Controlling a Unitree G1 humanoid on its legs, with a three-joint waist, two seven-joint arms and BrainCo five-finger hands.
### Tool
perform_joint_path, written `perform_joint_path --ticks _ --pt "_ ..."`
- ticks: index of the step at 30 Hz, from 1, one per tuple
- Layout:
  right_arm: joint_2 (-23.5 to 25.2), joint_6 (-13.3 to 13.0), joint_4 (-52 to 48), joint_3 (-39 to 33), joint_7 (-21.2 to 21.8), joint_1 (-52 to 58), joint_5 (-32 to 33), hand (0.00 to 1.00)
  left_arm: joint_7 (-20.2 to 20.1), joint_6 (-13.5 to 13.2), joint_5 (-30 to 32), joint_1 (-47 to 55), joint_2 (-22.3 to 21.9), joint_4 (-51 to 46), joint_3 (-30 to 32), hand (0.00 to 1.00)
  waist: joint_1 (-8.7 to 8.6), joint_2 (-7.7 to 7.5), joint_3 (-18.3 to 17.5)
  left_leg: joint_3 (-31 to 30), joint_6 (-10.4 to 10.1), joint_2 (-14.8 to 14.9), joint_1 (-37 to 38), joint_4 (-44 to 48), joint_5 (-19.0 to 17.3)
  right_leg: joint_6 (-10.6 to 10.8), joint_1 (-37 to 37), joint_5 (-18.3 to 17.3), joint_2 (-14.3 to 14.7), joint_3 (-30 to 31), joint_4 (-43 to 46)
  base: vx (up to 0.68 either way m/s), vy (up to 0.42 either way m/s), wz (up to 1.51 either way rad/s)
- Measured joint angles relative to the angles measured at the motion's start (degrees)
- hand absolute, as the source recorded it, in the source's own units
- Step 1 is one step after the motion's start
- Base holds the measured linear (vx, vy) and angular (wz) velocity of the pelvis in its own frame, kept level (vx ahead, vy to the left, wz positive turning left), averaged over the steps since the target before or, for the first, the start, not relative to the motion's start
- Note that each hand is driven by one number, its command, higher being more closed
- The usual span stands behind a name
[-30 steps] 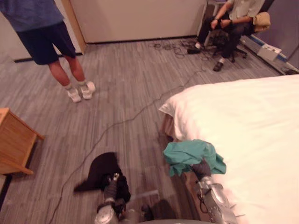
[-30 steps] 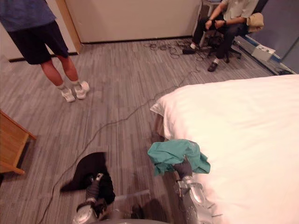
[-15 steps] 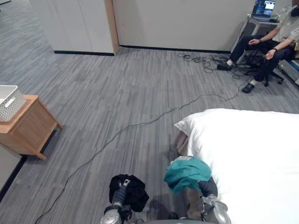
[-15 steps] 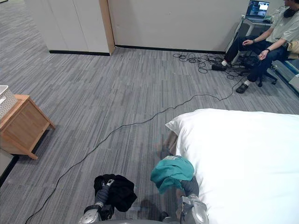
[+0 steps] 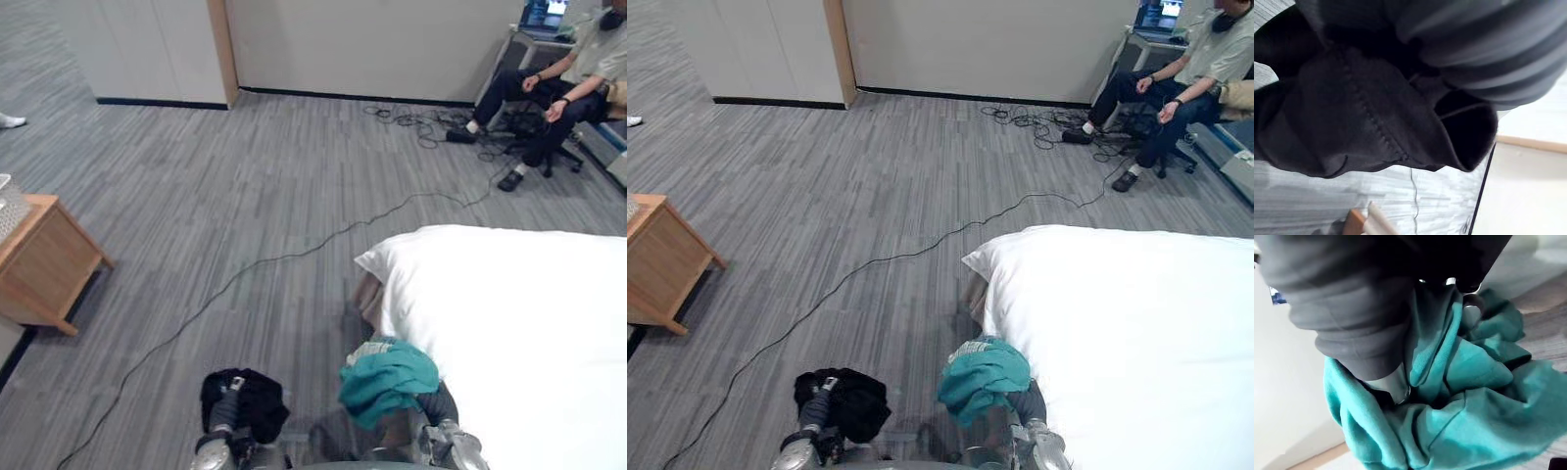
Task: Tidy the bed and pick cloth on bed and put in laundry
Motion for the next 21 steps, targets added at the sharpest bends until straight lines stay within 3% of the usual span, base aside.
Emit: perform_joint_path --ticks 1,2,3,5,7,8,9,10,11,12,14,15,16,17,18,19,20,21 --pt "-0.3 0.2 -0.3 -0.3 0.4 0.3 -0.3 1.00 0.0 -0.4 0.0 0.3 -0.6 -0.2 0.0 1.00 0.27 0.91 0.5 0.6 -0.9 -0.7 0.0 -7.1 1.4 0.1 1.0 0.0 -0.3 -0.2 -1.1 0.21 0.004 0.24" --pt "-1.5 1.0 -1.3 -0.4 0.9 0.7 -1.5 1.00 0.1 -1.0 0.0 0.6 -1.5 -0.8 0.0 1.00 0.58 2.01 1.0 2.9 -0.9 -0.8 0.1 -15.6 5.1 0.8 2.8 -0.5 -0.3 -0.4 -2.4 0.41 0.072 0.18" --pt "-1.8 1.6 -1.6 -0.4 1.4 0.7 -2.7 1.00 0.2 -1.4 0.0 1.2 -1.9 -1.3 -0.2 1.00 0.58 3.06 1.4 5.2 -0.4 -0.9 0.2 -21.8 8.2 2.0 4.3 -1.4 -0.2 -0.6 -3.1 0.36 0.070 0.15" --pt "-1.9 2.6 -1.6 -0.5 2.4 0.9 -3.4 1.00 0.2 -1.5 -0.1 1.7 -2.1 -1.9 -0.2 1.00 0.71 3.77 1.2 7.8 1.0 -1.0 0.4 -26.6 10.5 4.4 6.6 -4.3 -0.1 -0.9 -3.4 0.44 0.115 0.14" --pt "-2.0 3.1 -1.7 -0.8 3.3 0.8 -3.7 1.00 0.2 -1.3 -0.2 2.1 -1.8 -3.4 -0.1 1.00 1.53 2.29 0.5 8.0 5.3 -1.5 -1.0 -23.1 13.5 5.4 8.1 -8.4 -1.7 -0.8 -2.3 0.55 0.163 -0.04" --pt "-1.6 3.2 -1.7 -0.9 3.4 1.1 -3.9 1.00 0.3 -0.8 -0.2 2.3 -1.3 -4.0 -0.1 1.00 2.66 0.30 -1.4 9.2 6.2 -3.5 -1.0 -21.1 13.8 7.3 8.0 -9.9 -4.2 -0.2 -1.2 0.53 0.060 -0.19" --pt "-1.3 3.2 -1.7 -1.0 3.8 1.2 -4.0 1.00 0.2 -0.5 -0.2 2.2 -0.9 -4.0 0.1 1.00 3.57 -2.81 -2.2 9.3 10.6 -6.3 -0.8 -20.1 12.5 12.1 4.1 -11.1 -7.3 0.8 10.6 0.80 0.069 0.14" --pt "-1.3 3.4 -1.5 -1.4 3.9 -0.3 -4.0 1.00 0.1 0.0 -0.1 1.2 -1.2 -4.0 0.2 1.00 2.36 -3.92 -2.2 8.2 12.9 -8.0 0.1 -19.8 10.6 19.4 -2.7 -5.5 -9.9 1.9 25.9 0.81 0.053 0.39" --pt "-1.2 3.6 -1.3 -1.3 4.1 -0.5 -4.1 1.00 0.1 0.0 -0.1 1.0 -1.3 -4.1 0.2 1.00 1.88 -4.09 -2.0 7.7 13.1 -8.4 1.4 -20.4 10.1 19.5 -5.5 -0.9 -10.4 2.5 32.2 0.64 0.065 0.54" --pt "-1.1 3.6 -1.3 -1.2 4.7 -1.2 -4.4 1.00 0.2 0.0 -0.1 0.9 -1.3 -4.1 -0.2 1.00 1.74 -4.13 -1.4 7.0 12.8 -8.7 4.6 -21.3 9.4 18.1 -8.7 0.7 -10.6 3.1 39.2 0.54 0.028 0.22" --pt "-1.2 3.2 -1.8 -0.5 5.4 -1.5 -4.2 1.00 1.1 0.0 -0.1 1.1 -1.9 -4.6 -1.5 1.00 1.23 -1.69 0.4 3.6 11.8 -7.1 14.2 -23.6 6.1 13.3 -12.7 -2.0 -9.5 0.3 40.5 0.67 -0.002 0.33" --pt "-1.2 3.1 -2.3 0.0 5.8 -1.0 -3.5 1.00 1.4 0.0 -0.1 1.2 -1.7 -5.2 -2.3 1.00 0.70 -1.02 0.6 2.4 11.2 -6.5 16.0 -24.0 5.3 12.3 -13.9 -2.5 -8.9 -0.9 38.1 0.53 -0.054 0.77" --pt "-1.0 3.1 -3.8 0.8 6.2 0.3 -2.0 1.00 1.4 -0.1 -0.1 1.2 -1.4 -6.4 -2.7 1.00 0.43 0.43 0.6 -0.7 10.4 -5.7 17.9 -24.9 4.2 11.2 -17.5 -3.1 -8.1 -2.3 30.4 0.53 -0.126 1.15" --pt "-0.8 3.1 -6.0 0.7 6.8 1.8 -1.3 1.00 1.2 -0.3 -0.1 -0.1 -1.0 -6.7 -3.0 1.00 -0.27 0.50 0.7 -3.6 9.5 -5.1 18.9 -25.0 3.1 10.8 -20.7 -1.5 -8.0 -1.8 18.8 0.53 -0.198 1.34" --pt "-0.8 3.1 -6.7 0.7 7.1 2.6 -0.9 1.00 1.1 -0.4 -0.1 -0.6 -0.8 -6.4 -3.0 1.00 -0.85 0.44 0.7 -5.3 8.9 -4.9 19.4 -24.9 2.5 11.0 -21.4 1.1 -8.4 -1.1 11.5 0.67 -0.312 1.65" --pt "-0.3 3.1 -7.0 0.6 7.3 4.0 0.1 1.00 0.1 -0.8 -0.1 -0.6 -0.4 -5.5 -2.6 1.00 -1.82 -0.12 0.8 -9.0 7.3 -4.7 21.0 -24.5 1.1 12.0 -21.2 6.4 -9.5 0.9 -1.8 0.67 -0.392 1.59" --pt "0.4 3.2 -8.1 0.3 7.4 5.9 0.2 1.00 -0.4 -1.0 -0.2 -0.2 0.1 -4.8 -2.3 1.00 -1.40 -0.71 1.2 -11.1 5.2 -4.0 23.7 -23.4 -1.9 13.5 -21.0 9.8 -10.8 3.9 -6.9 0.58 -0.382 1.42" --pt "0.7 3.2 -8.8 0.3 7.8 7.0 0.2 1.00 -0.5 -1.0 -0.2 0.4 0.5 -4.9 -2.1 1.00 -1.16 -0.85 1.1 -12.2 4.3 -3.4 25.1 -22.4 -3.8 13.4 -20.9 10.4 -11.1 5.1 -6.7 0.59 -0.472 1.12"
